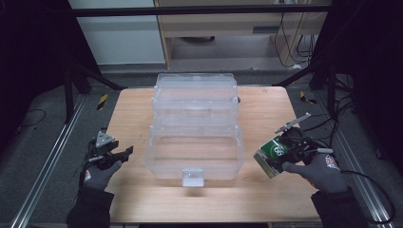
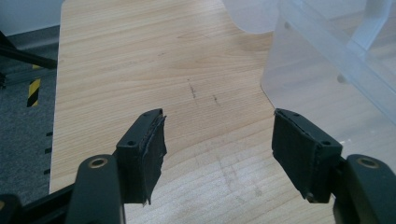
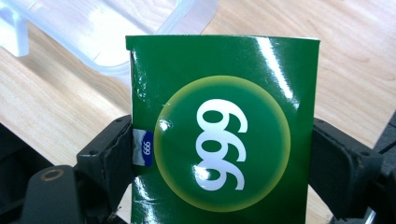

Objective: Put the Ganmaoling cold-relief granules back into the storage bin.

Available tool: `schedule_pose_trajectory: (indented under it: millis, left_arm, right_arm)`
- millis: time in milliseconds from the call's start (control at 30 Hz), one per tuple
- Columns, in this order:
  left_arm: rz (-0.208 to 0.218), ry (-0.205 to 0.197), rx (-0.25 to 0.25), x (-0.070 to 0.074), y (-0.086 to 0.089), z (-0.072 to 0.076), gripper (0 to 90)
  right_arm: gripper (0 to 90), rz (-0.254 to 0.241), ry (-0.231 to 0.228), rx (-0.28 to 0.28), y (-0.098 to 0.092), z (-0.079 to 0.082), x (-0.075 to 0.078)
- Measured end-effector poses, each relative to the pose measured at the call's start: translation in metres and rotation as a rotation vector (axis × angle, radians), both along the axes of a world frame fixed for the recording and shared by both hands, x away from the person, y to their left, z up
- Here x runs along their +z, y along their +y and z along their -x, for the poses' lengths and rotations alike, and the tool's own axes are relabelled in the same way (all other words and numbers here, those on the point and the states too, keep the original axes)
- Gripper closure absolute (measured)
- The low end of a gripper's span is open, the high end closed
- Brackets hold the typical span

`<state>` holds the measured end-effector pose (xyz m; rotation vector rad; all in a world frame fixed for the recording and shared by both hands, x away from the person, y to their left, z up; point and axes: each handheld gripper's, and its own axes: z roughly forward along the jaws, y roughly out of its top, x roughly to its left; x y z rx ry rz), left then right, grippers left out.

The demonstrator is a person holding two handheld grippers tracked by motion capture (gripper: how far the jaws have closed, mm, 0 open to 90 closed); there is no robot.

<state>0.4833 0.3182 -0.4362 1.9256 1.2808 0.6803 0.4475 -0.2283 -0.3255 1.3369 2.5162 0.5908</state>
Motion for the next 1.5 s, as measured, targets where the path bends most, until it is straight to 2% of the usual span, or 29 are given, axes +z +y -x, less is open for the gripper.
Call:
schedule_pose_trajectory:
  millis: [133,400,567,733,1067,1233,1500]
  left_arm:
    - [0.000,0.002,-0.004,0.000,-0.001,0.000,33.9]
    - [0.002,0.002,-0.003,0.000,0.000,0.000,33.9]
    - [0.001,0.002,-0.003,0.000,0.000,0.000,33.9]
    - [0.000,0.002,-0.004,0.000,0.000,0.000,33.9]
    - [0.002,0.001,-0.004,0.000,0.000,-0.001,33.8]
    - [-0.002,0.002,-0.007,0.000,0.000,-0.001,33.9]
    - [0.001,0.002,-0.006,0.000,0.000,-0.001,33.8]
  right_arm:
    - [17.6,-0.006,-0.014,0.013,0.002,-0.002,0.009]
    - [17.7,-0.010,-0.037,0.082,0.010,-0.008,0.021]
    - [17.7,-0.049,-0.027,0.131,0.014,-0.014,0.027]
    - [17.7,-0.063,-0.019,0.175,0.019,-0.023,0.033]
    - [17.8,-0.067,0.003,0.262,0.035,-0.036,0.042]
    - [17.8,-0.054,-0.005,0.340,0.044,-0.040,0.045]
    - [17.9,-0.043,0.006,0.423,0.059,-0.049,0.047]
